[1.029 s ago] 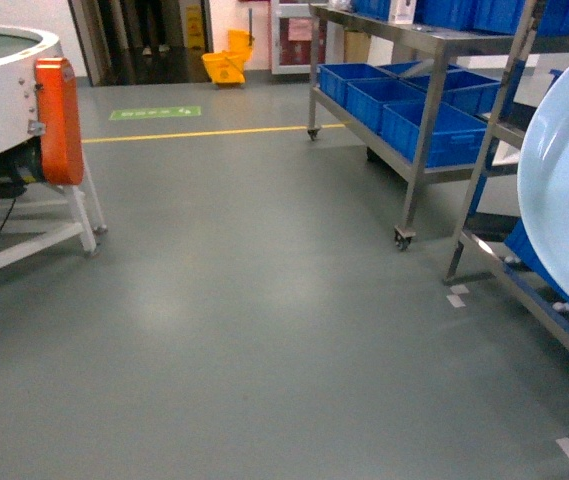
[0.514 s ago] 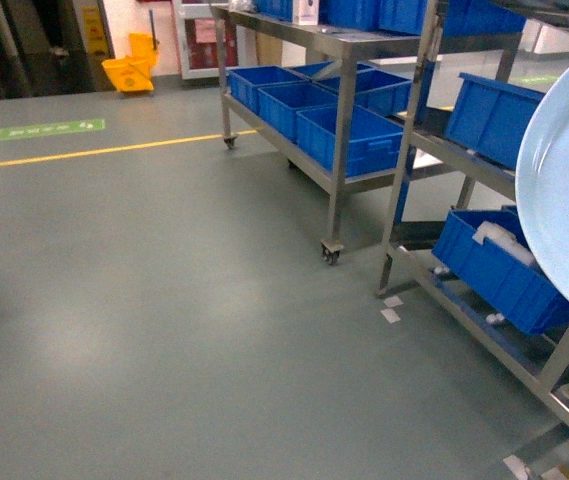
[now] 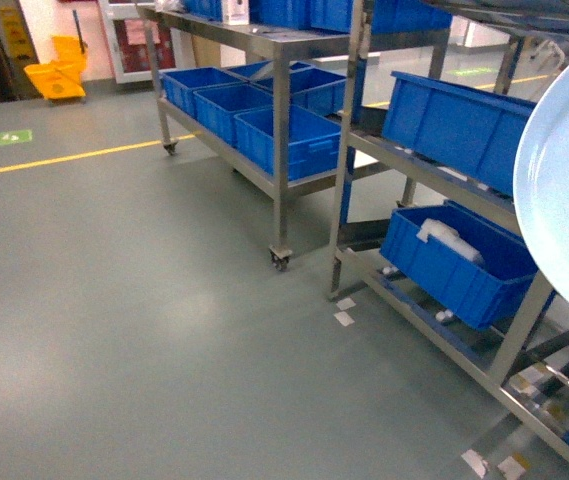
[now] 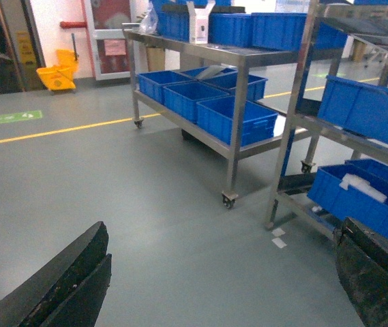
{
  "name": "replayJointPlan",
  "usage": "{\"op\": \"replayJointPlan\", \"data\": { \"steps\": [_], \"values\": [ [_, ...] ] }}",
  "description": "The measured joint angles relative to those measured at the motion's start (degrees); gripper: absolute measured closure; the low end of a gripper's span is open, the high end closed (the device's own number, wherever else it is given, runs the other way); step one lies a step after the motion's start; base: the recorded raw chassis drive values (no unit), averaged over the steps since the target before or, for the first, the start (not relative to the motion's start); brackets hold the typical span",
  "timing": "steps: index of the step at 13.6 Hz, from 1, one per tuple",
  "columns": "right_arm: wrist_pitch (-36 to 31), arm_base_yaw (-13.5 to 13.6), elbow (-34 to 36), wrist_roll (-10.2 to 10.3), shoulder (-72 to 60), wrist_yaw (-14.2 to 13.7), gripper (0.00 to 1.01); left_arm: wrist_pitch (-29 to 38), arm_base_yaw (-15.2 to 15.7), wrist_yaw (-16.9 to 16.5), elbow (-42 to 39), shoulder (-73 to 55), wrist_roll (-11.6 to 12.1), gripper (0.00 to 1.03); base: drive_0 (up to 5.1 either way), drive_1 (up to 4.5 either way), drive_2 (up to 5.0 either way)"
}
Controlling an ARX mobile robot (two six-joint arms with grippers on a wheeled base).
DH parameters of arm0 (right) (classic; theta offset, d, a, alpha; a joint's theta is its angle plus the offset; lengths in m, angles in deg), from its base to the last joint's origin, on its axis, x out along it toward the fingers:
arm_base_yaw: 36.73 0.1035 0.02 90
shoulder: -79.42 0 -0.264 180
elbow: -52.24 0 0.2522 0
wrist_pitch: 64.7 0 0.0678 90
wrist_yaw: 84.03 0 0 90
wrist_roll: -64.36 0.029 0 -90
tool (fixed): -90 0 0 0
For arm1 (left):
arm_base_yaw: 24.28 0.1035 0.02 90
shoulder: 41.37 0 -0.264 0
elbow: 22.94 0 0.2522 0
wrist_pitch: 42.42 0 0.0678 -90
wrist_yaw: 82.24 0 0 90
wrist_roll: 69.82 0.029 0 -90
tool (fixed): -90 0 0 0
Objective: Place blue tray on left shelf second layer neatly
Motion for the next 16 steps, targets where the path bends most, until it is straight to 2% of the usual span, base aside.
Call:
{"op": "replayJointPlan", "data": {
  "steps": [11, 16],
  "values": [
    [0.0, 0.0, 0.0, 0.0, 0.0, 0.0, 0.99, -0.1, 0.0, 0.0, 0.0, 0.0, 0.0, 0.05, -1.7, -1.66, -1.7],
    [0.0, 0.0, 0.0, 0.0, 0.0, 0.0, 0.99, -0.1, 0.0, -0.1, 0.0, 0.0, 0.0, 0.05, -1.6, 2.18, -5.5]
  ]
}}
